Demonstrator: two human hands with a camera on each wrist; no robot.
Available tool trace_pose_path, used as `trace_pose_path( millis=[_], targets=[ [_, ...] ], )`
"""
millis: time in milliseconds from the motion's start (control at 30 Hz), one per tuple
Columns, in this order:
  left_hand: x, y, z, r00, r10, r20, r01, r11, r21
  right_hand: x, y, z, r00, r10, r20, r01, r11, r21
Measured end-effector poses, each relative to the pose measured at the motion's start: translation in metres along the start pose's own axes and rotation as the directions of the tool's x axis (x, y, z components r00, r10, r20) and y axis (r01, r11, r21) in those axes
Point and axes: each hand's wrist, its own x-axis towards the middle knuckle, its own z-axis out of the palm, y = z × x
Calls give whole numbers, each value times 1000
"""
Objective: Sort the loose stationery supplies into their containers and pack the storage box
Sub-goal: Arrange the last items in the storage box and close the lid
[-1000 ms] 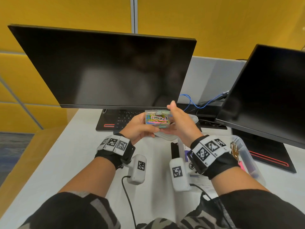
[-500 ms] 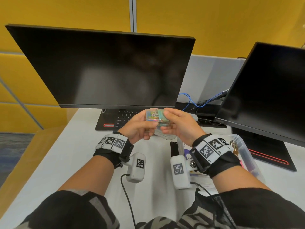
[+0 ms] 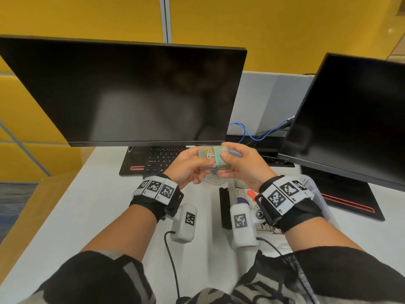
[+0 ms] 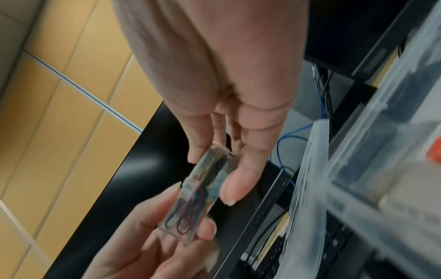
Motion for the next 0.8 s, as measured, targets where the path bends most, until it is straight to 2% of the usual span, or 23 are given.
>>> trace_pose_path(
  millis=[100,167,267,367,500,600,700,800],
  targets=[
    [11,2,19,1000,-13,-4,13,995,96,0,-5,-27,996,9,-87,-15,997,-71],
    [19,3,31,1000,-6,13,3,975,221,-1,-9,-46,990,-3,-143,-15,992,-125],
    [31,2,52,998,69,-5,-62,921,384,-5,-10,-77,987,-46,-153,17,983,-183],
    [46,-4,71,992,126,-31,-92,853,514,-9,-9,-108,983,-96,-157,43,949,-311],
    [61,-9,93,991,70,110,-129,641,757,-16,-8,-140,989,-84,-125,-1,826,-564],
    [66,-12,109,968,-147,202,-121,434,893,-15,-6,-147,1000,-6,-6,0,687,-727],
    [68,-16,120,934,-318,160,-98,201,975,-7,-4,-147,995,72,65,20,509,-860],
    [65,-16,124,925,-361,120,-82,118,990,2,4,-141,981,145,128,67,369,-927]
  ],
)
